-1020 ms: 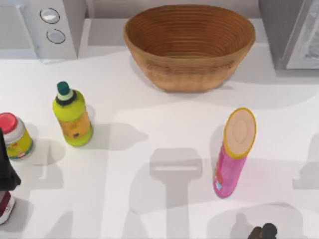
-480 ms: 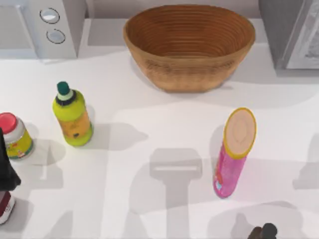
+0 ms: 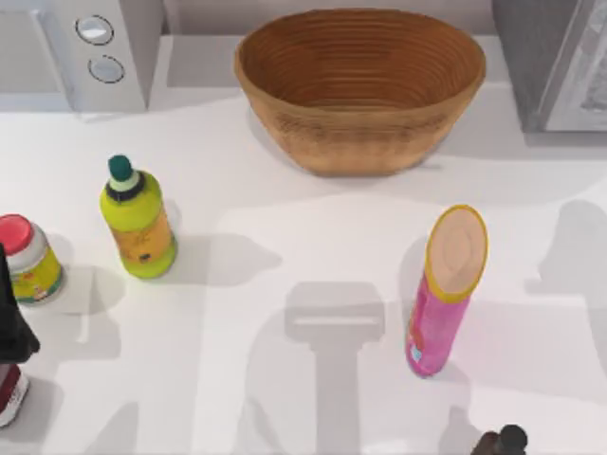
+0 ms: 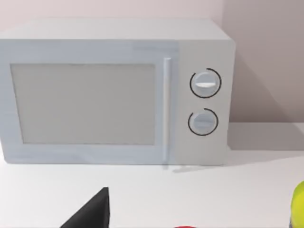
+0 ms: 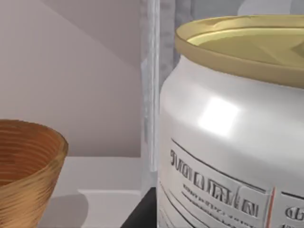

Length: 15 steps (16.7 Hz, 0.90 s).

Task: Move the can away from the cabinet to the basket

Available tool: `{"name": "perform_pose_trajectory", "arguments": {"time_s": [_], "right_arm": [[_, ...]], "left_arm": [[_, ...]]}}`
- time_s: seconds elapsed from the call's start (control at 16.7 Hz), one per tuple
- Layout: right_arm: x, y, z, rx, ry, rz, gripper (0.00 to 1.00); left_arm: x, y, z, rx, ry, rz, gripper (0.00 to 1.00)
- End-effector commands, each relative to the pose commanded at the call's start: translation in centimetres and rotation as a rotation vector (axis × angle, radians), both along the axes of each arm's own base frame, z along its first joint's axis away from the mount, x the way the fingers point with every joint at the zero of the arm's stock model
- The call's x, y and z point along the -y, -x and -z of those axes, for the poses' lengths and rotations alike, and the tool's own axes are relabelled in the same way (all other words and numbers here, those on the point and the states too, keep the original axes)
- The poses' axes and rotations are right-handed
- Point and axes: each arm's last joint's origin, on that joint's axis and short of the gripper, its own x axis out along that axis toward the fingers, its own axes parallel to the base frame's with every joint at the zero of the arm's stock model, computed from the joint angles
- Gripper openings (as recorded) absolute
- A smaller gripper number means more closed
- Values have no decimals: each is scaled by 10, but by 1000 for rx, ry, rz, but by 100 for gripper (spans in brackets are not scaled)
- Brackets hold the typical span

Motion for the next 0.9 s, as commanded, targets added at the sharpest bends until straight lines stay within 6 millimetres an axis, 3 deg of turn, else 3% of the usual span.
{"name": "perform_pose_trajectory", "arguments": {"time_s": [0.24,0.42,0.66,0.9], "right_arm": [[-28,-52,-44,2,2,1,0],[-62,-100,-62,4,2,0,0],[-120,-162,-61,5,1,0,0],[-182,-207,-37,7,-2,-2,0]], "left_arm": [[0,0,0,0,0,0,100],[0,0,0,0,0,0,100],[0,0,0,0,0,0,100],[0,0,0,0,0,0,100]]}}
